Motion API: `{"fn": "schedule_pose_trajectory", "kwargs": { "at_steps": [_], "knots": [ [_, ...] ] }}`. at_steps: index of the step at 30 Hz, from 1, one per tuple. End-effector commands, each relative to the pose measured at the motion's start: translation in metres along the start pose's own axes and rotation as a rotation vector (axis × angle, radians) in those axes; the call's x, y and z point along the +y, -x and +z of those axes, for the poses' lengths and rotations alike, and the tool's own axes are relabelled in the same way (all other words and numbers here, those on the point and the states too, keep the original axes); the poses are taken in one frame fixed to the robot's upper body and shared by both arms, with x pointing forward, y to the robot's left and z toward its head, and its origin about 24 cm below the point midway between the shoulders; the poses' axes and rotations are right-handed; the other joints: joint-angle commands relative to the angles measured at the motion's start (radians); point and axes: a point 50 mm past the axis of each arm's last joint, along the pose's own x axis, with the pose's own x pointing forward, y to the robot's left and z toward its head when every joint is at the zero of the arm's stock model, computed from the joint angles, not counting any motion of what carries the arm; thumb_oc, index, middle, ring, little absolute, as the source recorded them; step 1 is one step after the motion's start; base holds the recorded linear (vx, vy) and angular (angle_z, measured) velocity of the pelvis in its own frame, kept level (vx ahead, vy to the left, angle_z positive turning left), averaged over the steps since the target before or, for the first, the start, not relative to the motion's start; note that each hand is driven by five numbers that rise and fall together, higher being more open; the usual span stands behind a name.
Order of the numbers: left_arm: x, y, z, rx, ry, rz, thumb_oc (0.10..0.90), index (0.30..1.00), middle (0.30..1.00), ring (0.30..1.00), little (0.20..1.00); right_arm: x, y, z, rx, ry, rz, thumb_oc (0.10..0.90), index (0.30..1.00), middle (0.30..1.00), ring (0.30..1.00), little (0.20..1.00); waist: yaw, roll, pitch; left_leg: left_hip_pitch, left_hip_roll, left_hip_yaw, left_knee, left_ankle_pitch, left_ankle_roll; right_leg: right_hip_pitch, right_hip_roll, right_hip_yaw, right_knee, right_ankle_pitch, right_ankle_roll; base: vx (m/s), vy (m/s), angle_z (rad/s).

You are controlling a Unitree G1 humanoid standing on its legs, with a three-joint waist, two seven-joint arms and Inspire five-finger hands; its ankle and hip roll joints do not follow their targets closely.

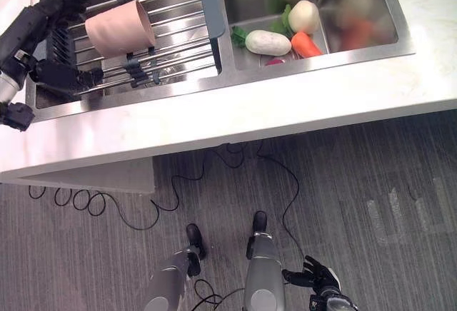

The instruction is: Place the dishes in the dishwasher.

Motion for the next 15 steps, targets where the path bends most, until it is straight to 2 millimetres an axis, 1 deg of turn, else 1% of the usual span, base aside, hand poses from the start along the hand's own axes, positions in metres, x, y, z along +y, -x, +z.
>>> {"fn": "schedule_pose_trajectory", "kwargs": {
  "at_steps": [1,6,8,11,15],
  "knots": [
    [0.079,0.001,0.041,-0.2,0.033,0.336,0.8,0.9,0.9,0.9,0.9,-0.02,0.011,-0.023,0.068,0.038,-0.042,0.8,0.9,0.9,0.9,0.9,-0.004,0.005,-0.069,-0.06,0.029,-0.052,0.082,-0.072,-0.036,0.091,-0.082,0.014,-0.08,0.008,0.165,0.06,0.013,0.0],
    [0.083,0.001,0.044,-0.212,0.08,0.353,0.8,0.9,0.9,0.9,0.9,-0.022,0.012,-0.024,0.073,0.06,-0.038,0.8,0.9,0.9,0.9,0.9,-0.007,0.008,-0.068,-0.053,0.03,-0.051,0.082,-0.073,-0.038,0.096,-0.083,0.015,-0.08,0.006,0.165,0.06,0.019,-0.02],
    [0.088,0.001,0.044,-0.194,0.027,0.398,0.8,0.9,0.9,0.9,0.9,-0.024,0.011,-0.023,0.067,0.077,-0.036,0.8,0.9,0.9,0.9,0.9,-0.009,0.011,-0.066,-0.052,0.03,-0.051,0.082,-0.073,-0.039,0.096,-0.085,0.015,-0.08,0.005,0.164,0.06,0.03,-0.06],
    [0.095,0.002,0.037,-0.147,-0.004,0.469,0.8,0.9,0.9,0.9,0.9,-0.024,0.011,-0.02,0.058,0.094,-0.032,0.8,0.9,0.9,0.9,0.9,-0.013,0.012,-0.061,-0.055,0.03,-0.051,0.082,-0.073,-0.04,0.094,-0.083,0.019,-0.08,0.004,0.163,0.02,0.014,-0.05],
    [0.103,0.004,0.028,-0.125,-0.017,0.496,0.8,0.9,0.9,0.9,0.9,-0.025,0.011,-0.018,0.049,0.099,-0.031,0.8,0.9,0.9,0.9,0.9,-0.017,0.011,-0.051,-0.059,0.031,-0.051,0.082,-0.072,-0.041,0.088,-0.082,0.023,-0.08,0.006,0.163,0.01,0.005,-0.08]
  ]
}}
